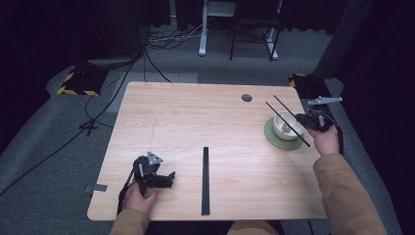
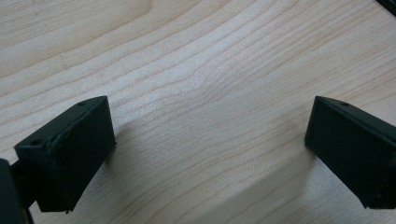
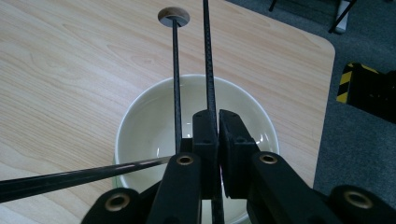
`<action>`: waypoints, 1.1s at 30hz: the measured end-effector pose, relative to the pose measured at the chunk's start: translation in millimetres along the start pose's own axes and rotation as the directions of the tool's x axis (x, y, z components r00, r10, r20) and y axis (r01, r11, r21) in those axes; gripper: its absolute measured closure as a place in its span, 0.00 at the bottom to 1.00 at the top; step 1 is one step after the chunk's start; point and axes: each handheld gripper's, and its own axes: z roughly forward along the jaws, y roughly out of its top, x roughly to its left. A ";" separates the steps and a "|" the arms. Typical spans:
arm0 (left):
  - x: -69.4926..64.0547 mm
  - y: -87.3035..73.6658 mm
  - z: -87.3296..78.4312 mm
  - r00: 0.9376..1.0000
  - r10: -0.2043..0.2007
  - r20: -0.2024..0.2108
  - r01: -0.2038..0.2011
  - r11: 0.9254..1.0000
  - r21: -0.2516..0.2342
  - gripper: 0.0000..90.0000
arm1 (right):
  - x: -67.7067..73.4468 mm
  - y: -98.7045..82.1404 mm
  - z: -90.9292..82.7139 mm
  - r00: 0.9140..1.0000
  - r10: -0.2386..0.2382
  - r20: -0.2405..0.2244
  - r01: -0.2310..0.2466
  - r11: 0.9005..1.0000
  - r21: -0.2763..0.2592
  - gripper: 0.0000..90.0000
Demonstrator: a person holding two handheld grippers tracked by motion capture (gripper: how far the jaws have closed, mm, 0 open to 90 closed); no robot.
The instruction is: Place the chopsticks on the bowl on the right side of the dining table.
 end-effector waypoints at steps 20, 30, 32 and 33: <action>0.0 0.0 0.0 1.000 0.000 0.001 0.000 1.000 0.000 0.02 | -2.7 -8.9 23.8 1.000 0.017 -0.018 -0.016 0.999 0.052 0.95; 0.1 0.0 0.0 1.000 0.001 -0.002 -0.001 1.000 -0.001 0.02 | -3.8 -7.6 20.6 0.997 0.060 -0.051 -0.061 0.998 -0.024 0.69; -0.1 0.0 0.0 1.000 -0.001 0.001 0.001 1.000 0.000 0.02 | -5.5 -7.5 22.1 0.991 0.101 -0.094 -0.104 0.994 -0.034 0.61; 0.1 0.1 0.0 1.000 0.001 -0.003 -0.001 1.000 -0.001 0.02 | -5.7 -7.6 24.2 0.985 0.126 -0.122 -0.131 0.991 -0.033 0.58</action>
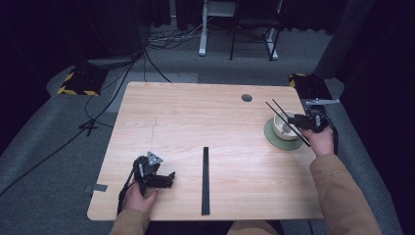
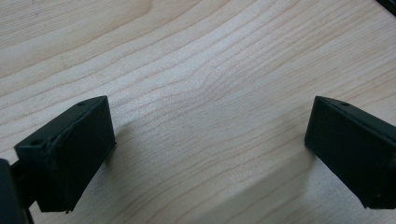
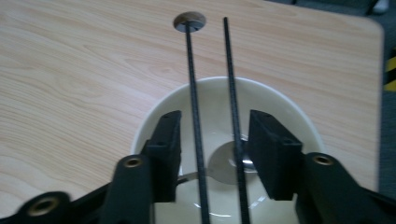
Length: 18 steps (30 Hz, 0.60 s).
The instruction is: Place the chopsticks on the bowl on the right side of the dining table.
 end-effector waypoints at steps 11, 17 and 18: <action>-0.1 -0.1 0.0 1.000 -0.001 0.003 0.001 1.000 0.001 0.02 | 6.3 -1.5 11.3 0.996 -0.067 0.065 0.062 0.994 0.087 0.68; -0.1 0.0 0.0 1.000 -0.001 0.003 0.001 1.000 0.001 0.02 | 12.7 -1.7 11.1 0.990 -0.136 0.049 0.130 0.986 0.107 0.89; 0.0 0.0 0.0 1.000 0.000 0.000 0.000 1.000 0.000 0.02 | 13.9 -1.6 10.8 0.988 -0.146 0.045 0.140 0.984 0.109 0.89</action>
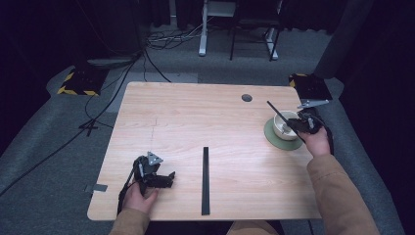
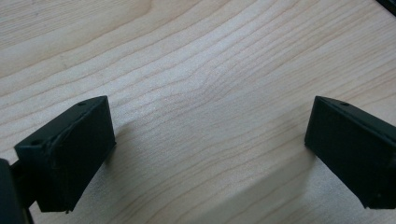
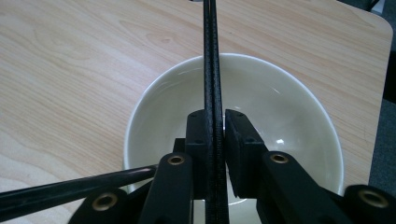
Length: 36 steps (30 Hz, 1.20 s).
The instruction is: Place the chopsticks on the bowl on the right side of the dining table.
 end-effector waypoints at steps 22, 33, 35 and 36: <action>-0.1 0.3 0.4 1.000 -0.003 0.001 0.003 1.000 0.000 0.02 | 11.0 -12.3 -32.5 0.998 0.011 -0.056 -0.017 0.995 -0.102 0.62; -0.1 0.2 0.4 1.000 -0.003 0.001 0.003 1.000 -0.001 0.02 | 14.0 -52.3 -49.7 0.999 0.044 0.030 -0.041 0.995 -0.092 0.56; -0.1 0.2 0.5 1.000 -0.003 0.001 0.003 1.000 -0.001 0.02 | 14.5 -57.1 -49.4 0.999 0.046 0.030 -0.043 0.995 -0.090 0.56; 0.0 0.2 0.4 1.000 -0.002 -0.001 0.002 1.000 -0.001 0.02 | 14.3 -59.6 -49.0 0.998 0.047 0.035 -0.043 0.995 -0.086 0.56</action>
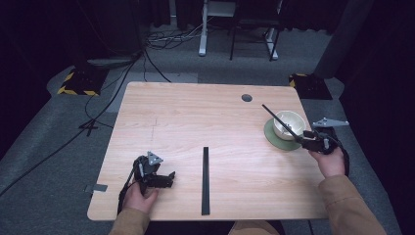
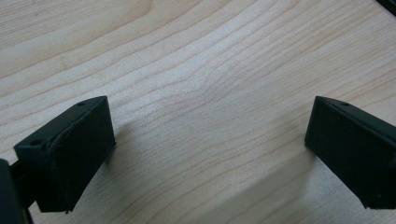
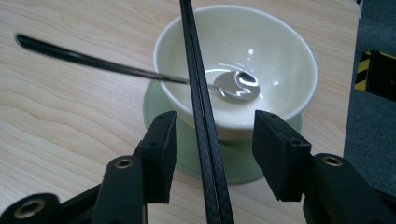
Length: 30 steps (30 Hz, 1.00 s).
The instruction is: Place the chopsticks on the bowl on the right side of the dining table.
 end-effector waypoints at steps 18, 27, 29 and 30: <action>-0.7 -0.7 -0.7 1.000 -0.006 0.001 0.006 1.000 0.003 0.02 | -44.6 -9.9 1.0 0.989 0.085 0.118 -0.087 0.996 0.006 0.56; -0.9 -1.3 -1.2 1.000 -0.007 -0.009 0.007 1.000 0.001 0.02 | -36.4 20.6 -0.3 0.991 0.052 0.127 -0.046 0.998 -0.045 0.56; -0.9 -1.3 -1.2 1.000 -0.007 -0.008 0.007 1.000 0.001 0.02 | -32.8 31.0 3.6 0.990 0.047 0.131 -0.041 0.998 -0.054 0.56; -0.8 -1.2 -1.4 1.000 -0.007 -0.006 0.007 1.000 0.003 0.02 | -30.8 35.7 6.6 0.990 0.043 0.132 -0.035 0.998 -0.057 0.56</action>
